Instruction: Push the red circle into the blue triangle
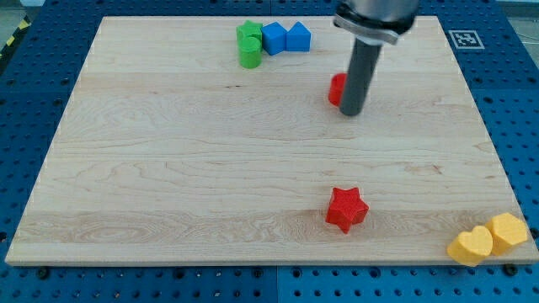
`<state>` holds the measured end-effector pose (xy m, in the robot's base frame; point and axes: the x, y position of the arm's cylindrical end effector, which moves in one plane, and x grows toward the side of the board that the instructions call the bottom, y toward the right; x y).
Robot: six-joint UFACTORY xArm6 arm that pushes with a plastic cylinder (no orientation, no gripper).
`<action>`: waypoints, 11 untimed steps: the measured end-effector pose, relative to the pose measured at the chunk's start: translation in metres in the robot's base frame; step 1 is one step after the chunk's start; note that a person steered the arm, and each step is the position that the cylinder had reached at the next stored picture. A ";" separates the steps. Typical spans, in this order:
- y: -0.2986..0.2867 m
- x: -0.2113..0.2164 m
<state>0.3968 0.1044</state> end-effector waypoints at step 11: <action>-0.047 -0.046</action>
